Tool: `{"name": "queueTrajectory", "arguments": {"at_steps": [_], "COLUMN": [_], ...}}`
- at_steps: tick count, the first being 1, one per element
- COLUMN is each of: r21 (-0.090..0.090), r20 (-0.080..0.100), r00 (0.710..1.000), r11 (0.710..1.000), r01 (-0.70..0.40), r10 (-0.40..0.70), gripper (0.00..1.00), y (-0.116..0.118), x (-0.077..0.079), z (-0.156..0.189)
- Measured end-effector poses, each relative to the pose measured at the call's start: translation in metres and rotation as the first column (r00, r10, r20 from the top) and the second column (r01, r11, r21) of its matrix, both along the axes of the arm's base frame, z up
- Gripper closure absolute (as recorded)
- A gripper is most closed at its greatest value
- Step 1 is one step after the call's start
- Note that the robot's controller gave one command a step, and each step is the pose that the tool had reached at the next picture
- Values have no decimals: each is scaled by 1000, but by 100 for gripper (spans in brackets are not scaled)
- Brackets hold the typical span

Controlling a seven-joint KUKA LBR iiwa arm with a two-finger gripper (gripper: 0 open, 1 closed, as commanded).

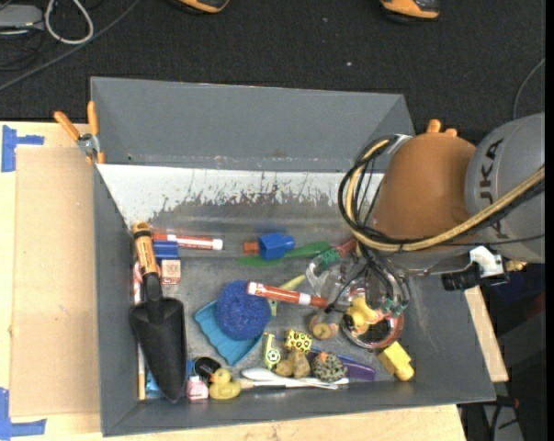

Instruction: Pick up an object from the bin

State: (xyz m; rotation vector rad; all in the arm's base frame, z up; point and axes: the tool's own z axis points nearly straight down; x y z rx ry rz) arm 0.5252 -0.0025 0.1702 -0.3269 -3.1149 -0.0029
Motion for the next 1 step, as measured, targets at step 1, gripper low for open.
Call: {"name": "queueTrajectory", "arguments": {"at_steps": [1], "r21": [2], "r20": [12], "r00": [992], "r11": [992], "r01": [129], "r10": [-129], "gripper": [100], "y": [28], "x": [3], "z": [-45]}}
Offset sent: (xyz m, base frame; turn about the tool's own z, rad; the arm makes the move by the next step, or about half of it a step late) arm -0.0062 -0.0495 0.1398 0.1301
